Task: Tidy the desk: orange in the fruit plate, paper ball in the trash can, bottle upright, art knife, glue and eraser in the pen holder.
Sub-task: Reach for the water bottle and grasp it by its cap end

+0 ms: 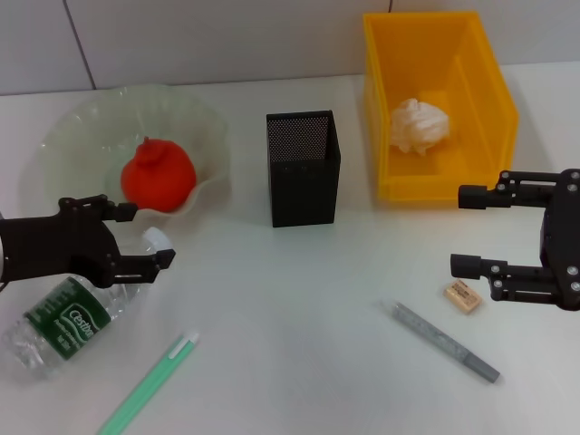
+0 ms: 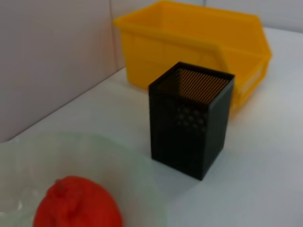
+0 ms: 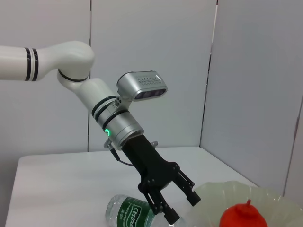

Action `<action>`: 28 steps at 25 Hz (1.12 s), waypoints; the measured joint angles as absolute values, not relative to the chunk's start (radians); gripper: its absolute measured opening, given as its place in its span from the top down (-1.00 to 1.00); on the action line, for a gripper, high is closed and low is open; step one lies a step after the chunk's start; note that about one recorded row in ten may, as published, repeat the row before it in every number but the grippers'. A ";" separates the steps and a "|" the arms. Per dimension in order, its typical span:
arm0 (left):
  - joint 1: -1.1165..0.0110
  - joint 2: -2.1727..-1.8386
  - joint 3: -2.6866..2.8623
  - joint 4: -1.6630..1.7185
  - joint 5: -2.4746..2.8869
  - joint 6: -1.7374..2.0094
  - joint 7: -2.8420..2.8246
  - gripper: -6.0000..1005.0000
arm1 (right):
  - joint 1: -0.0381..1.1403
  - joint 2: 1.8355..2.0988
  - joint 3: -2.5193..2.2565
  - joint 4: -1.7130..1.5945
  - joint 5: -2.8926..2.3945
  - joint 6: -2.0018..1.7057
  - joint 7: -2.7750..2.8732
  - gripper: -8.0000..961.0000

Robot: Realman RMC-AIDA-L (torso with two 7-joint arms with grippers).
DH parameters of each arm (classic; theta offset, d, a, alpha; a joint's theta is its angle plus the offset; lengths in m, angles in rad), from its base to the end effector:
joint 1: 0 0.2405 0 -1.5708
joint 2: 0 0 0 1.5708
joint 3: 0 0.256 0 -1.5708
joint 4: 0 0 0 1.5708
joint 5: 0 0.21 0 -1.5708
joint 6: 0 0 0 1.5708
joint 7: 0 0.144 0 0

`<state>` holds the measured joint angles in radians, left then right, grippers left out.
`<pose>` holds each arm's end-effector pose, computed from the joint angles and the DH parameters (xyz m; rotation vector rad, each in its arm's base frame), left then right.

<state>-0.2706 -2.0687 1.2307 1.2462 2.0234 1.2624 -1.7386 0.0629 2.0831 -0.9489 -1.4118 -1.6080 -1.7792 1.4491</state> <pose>-0.2471 0.3278 0.0151 -2.6584 -0.4824 -0.1764 0.2323 0.2410 0.0887 -2.6732 0.1179 0.7233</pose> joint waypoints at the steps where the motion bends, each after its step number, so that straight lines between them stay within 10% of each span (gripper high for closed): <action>1: -0.271 -2.069 1.231 1.246 2.023 1.262 -1.739 -0.69 | 0.063 2.083 -0.948 -1.409 -1.608 -1.779 1.449 -0.36; 28: -0.272 -2.070 1.533 1.578 2.435 1.280 -2.223 -0.67 | 0.076 2.082 -0.936 -1.320 -1.617 -1.780 1.401 -0.36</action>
<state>-0.2716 -2.0700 1.5328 1.5781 2.4354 1.2801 -2.2226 0.0758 2.0821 -0.9357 -1.3195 -1.6168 -1.7801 1.4011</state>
